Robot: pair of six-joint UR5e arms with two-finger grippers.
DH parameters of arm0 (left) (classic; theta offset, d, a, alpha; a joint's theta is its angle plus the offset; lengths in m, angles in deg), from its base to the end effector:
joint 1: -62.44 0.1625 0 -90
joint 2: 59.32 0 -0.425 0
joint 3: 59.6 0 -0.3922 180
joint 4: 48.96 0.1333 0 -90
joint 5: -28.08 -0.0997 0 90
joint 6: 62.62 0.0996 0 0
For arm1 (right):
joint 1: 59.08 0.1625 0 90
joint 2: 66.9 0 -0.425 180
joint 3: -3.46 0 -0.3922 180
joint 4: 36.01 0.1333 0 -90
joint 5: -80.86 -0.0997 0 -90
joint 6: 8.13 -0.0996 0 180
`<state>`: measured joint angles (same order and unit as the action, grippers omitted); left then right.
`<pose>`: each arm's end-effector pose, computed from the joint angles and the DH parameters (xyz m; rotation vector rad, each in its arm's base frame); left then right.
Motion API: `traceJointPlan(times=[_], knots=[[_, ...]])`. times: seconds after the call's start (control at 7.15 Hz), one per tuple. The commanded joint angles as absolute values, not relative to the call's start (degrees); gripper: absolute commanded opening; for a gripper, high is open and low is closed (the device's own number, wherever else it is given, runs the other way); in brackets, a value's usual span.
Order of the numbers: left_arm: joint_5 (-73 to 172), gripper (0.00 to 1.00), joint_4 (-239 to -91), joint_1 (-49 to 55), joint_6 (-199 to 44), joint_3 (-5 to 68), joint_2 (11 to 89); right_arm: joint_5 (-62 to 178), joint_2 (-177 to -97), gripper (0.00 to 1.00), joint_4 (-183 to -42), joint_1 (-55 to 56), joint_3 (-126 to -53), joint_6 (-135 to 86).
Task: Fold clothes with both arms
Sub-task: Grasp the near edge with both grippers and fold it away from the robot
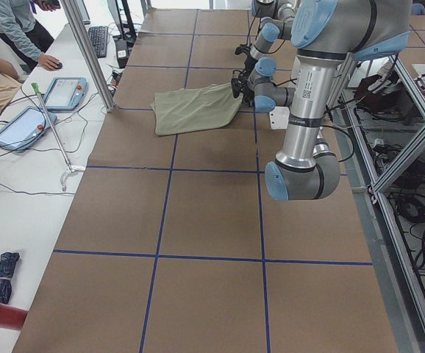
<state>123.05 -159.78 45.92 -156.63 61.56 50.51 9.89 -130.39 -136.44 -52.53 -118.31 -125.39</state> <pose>0.4597 -0.2664 0.1938 0.0620 1.2571 -0.2556 -0.5102 -0.2254 0.1985 0.1621 -0.8882 0.6890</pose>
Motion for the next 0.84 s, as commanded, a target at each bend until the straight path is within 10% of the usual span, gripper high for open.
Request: traceJointPlan(times=[0.0,0.28,0.7], knots=[[130.28,0.0,-148.16,42.14,-153.85,74.11,50.8,7.14,-126.68,0.0,-151.16,-54.06,-129.81,-126.68],[131.35,0.0,-136.04,42.05,-154.2,82.39,56.14,6.51,-121.86,0.0,-162.08,-56.27,-137.4,-127.83],[129.95,0.0,-137.7,40.48,-152.11,70.8,58.79,6.86,-120.25,0.0,-157.61,-51.56,-127.63,-122.34]])
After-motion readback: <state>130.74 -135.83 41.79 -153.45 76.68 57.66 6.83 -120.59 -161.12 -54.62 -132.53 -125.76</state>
